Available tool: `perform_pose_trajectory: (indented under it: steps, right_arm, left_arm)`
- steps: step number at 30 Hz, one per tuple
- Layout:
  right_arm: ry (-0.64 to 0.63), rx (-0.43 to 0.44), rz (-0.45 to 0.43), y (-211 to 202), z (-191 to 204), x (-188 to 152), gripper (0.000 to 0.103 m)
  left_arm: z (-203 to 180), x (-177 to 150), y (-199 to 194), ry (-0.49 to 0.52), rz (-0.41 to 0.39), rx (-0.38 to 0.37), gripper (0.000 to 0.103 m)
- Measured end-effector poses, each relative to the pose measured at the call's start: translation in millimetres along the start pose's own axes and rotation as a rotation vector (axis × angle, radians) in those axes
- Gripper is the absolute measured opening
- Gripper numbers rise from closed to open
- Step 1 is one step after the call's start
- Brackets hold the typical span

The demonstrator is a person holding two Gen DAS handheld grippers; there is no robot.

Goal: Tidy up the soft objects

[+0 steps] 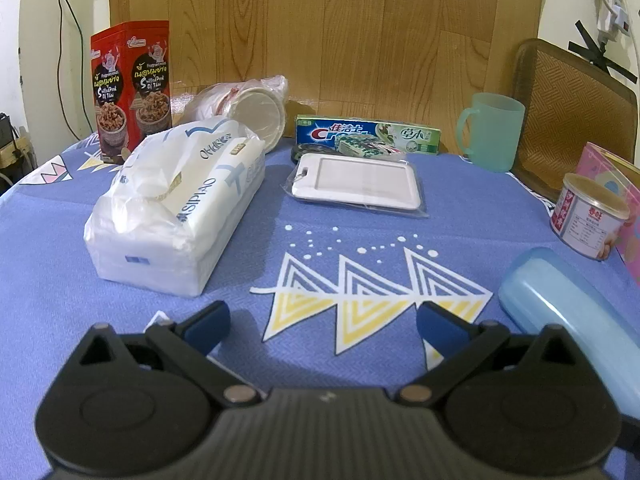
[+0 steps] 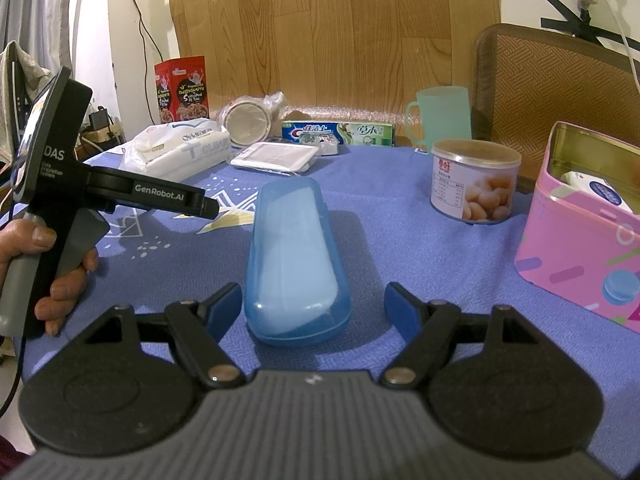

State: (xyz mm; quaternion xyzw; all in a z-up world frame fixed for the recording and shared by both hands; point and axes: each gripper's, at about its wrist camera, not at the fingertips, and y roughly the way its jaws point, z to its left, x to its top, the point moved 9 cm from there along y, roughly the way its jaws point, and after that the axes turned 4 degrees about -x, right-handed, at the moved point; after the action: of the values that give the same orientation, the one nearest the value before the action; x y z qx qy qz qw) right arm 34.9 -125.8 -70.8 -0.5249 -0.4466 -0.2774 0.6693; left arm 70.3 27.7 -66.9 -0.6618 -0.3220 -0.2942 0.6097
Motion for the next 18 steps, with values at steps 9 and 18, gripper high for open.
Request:
perform_pose_trajectory:
  steps: [9,18]
  right_arm:
    - [-0.004,-0.006,0.001,-0.9,2.6,1.1,0.080]
    - [-0.024,0.002,0.002,1.3,3.4,1.0,0.079]
  left_arm:
    - [-3.4,-1.2,-2.0,0.008,0.009,-0.014,0.103]
    - [-39.6,-4.0,-39.2,-0.189,0.100,-0.435,0.103]
